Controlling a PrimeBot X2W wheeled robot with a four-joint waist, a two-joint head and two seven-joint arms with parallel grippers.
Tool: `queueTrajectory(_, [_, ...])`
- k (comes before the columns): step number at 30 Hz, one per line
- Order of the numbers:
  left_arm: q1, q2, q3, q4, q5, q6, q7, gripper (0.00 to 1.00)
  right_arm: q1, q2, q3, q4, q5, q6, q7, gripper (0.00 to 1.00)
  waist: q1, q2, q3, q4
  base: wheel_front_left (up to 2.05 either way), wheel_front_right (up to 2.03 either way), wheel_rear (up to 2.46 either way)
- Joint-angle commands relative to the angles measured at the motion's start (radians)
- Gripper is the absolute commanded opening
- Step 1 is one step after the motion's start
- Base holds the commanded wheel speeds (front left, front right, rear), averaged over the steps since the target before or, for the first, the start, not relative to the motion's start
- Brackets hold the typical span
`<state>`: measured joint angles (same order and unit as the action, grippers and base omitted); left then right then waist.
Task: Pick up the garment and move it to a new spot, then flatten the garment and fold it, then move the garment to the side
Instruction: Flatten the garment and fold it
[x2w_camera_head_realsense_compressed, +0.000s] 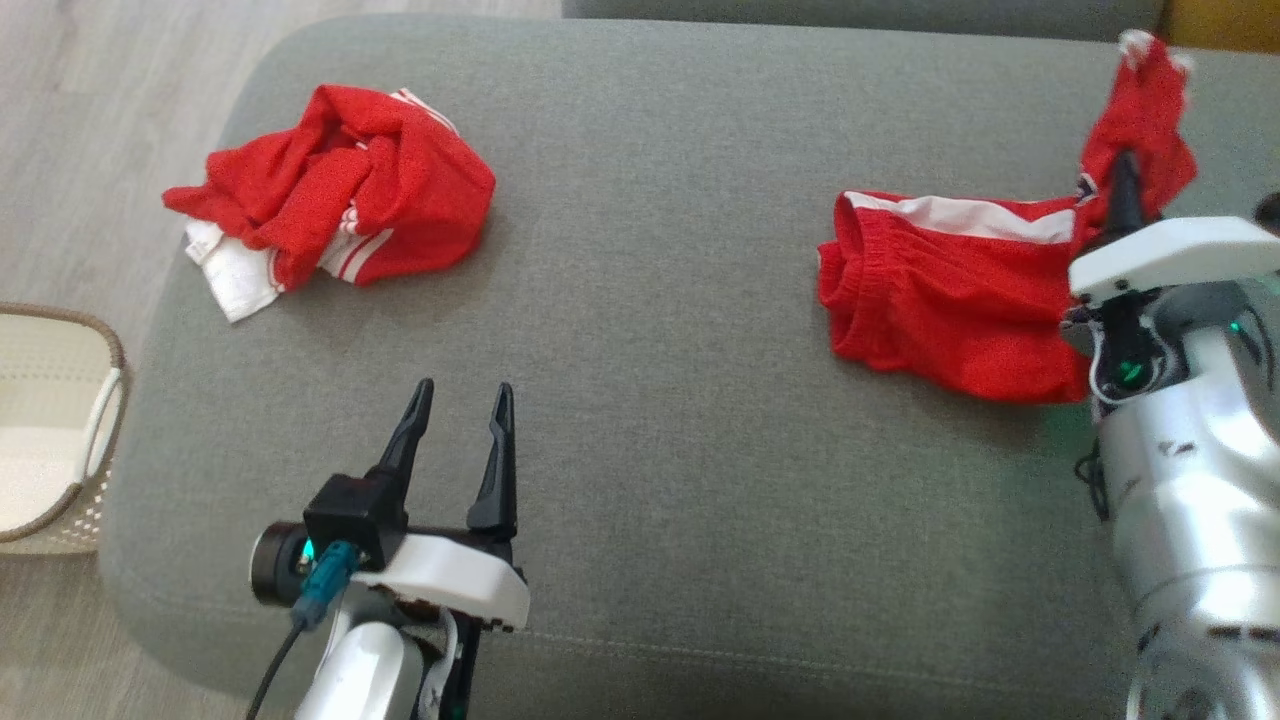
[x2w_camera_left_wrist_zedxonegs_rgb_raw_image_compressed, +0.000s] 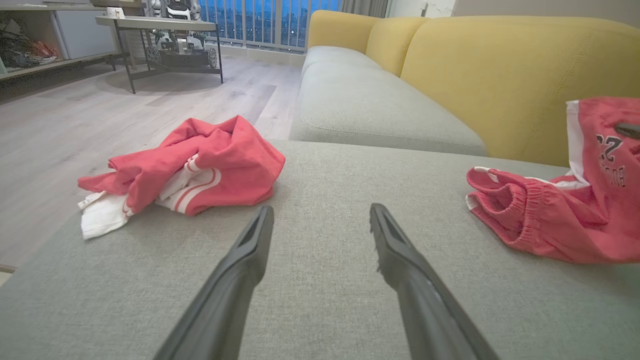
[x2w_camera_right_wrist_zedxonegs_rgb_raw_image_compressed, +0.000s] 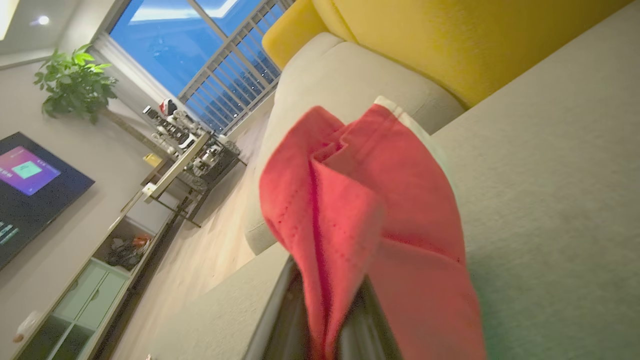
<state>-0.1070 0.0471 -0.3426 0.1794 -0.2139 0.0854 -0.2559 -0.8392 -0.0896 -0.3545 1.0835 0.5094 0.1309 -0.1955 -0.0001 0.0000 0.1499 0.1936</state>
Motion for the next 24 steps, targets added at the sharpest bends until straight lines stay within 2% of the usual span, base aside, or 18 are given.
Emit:
queueTrajectory(1, [-0.013, 0.003, 0.035, -0.020, -0.001, -0.003, -0.006, 1.00, 0.039, 0.027, 0.092, -0.108, 0.047, 0.000, 0.025, 0.00, 0.0001, 0.0000, -0.013, 0.016, 0.00, 0.00, 0.00])
queueTrajectory(6, [-0.002, 0.003, 0.039, -0.014, 0.002, -0.005, -0.006, 1.00, 0.153, 0.038, 0.233, -0.264, 0.163, 0.000, 0.085, 0.00, 0.0001, 0.0000, -0.022, 0.040, 0.00, 0.00, 0.00])
queueTrajectory(10, [0.004, 0.003, 0.044, -0.012, 0.003, -0.008, -0.006, 1.00, 0.216, 0.039, 0.317, -0.326, 0.206, 0.000, 0.115, 0.00, 0.0001, 0.0000, -0.022, 0.055, 0.00, 0.00, 0.00])
queueTrajectory(15, [0.006, 0.003, 0.041, -0.010, 0.002, -0.009, -0.006, 1.00, 0.253, 0.039, 0.383, -0.347, 0.240, 0.000, 0.126, 0.00, 0.0001, 0.0000, -0.022, 0.070, 0.00, 0.00, 0.00])
queueTrajectory(19, [0.006, 0.003, 0.036, -0.009, 0.000, -0.007, -0.006, 1.00, 0.267, 0.039, 0.405, -0.310, 0.223, 0.000, 0.134, 0.00, 0.0001, 0.0000, -0.023, 0.076, 0.00, 0.00, 0.00])
queueTrajectory(20, [0.006, 0.003, 0.036, -0.009, -0.001, -0.006, -0.006, 1.00, 0.267, 0.039, 0.407, -0.301, 0.215, 0.000, 0.131, 0.08, 0.0001, 0.0000, -0.023, 0.078, 0.00, 0.00, 0.00])
queueTrajectory(21, [0.006, 0.003, 0.034, -0.009, -0.002, -0.006, -0.006, 1.00, 0.266, 0.038, 0.407, -0.292, 0.206, 0.000, 0.124, 0.85, 0.0001, 0.0000, -0.023, 0.079, 0.00, 0.00, 0.00])
queueTrajectory(22, [0.006, 0.003, 0.033, -0.009, -0.003, -0.005, -0.006, 1.00, 0.265, 0.038, 0.405, -0.284, 0.203, 0.000, 0.119, 1.00, 0.0001, 0.0000, -0.024, 0.081, 0.00, 0.00, 0.00])
queueTrajectory(24, [0.007, 0.003, 0.032, -0.009, -0.005, -0.004, -0.006, 1.00, 0.263, 0.038, 0.408, -0.277, 0.195, 0.000, 0.112, 1.00, 0.0001, 0.0000, -0.027, 0.083, 0.00, 0.00, 0.00])
